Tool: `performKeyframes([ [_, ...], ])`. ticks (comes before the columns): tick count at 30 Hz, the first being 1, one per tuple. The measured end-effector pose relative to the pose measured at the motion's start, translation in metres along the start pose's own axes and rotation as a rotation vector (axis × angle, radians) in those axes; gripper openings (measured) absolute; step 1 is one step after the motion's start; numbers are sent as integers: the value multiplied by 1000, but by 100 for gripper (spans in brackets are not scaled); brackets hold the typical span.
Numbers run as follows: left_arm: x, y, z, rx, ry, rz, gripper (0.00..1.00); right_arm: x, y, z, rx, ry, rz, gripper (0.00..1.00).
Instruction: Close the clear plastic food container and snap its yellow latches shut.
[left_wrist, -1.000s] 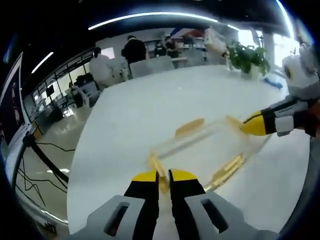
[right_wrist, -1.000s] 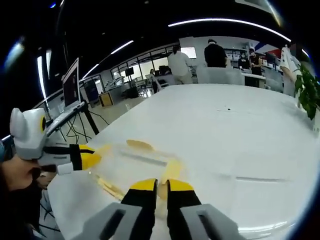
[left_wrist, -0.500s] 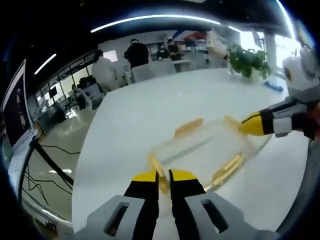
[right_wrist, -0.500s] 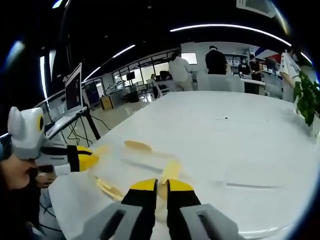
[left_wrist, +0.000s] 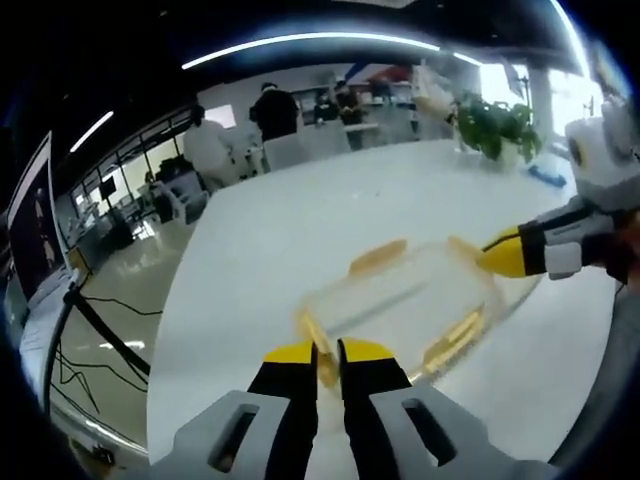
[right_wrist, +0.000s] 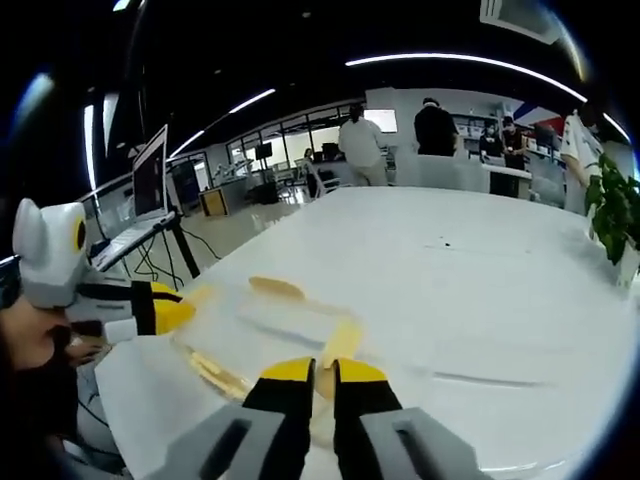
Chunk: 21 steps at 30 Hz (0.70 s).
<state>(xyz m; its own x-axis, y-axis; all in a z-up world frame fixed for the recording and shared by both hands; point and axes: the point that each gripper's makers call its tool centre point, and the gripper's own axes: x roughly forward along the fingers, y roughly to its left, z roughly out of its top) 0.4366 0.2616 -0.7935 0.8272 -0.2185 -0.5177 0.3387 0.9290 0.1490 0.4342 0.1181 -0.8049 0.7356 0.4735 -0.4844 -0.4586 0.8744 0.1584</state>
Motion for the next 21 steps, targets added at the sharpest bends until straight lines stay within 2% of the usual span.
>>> performKeyframes([
  [21, 2, -25, 21, 41, -15, -30, 5, -19, -24, 9, -7, -20, -42, 2],
])
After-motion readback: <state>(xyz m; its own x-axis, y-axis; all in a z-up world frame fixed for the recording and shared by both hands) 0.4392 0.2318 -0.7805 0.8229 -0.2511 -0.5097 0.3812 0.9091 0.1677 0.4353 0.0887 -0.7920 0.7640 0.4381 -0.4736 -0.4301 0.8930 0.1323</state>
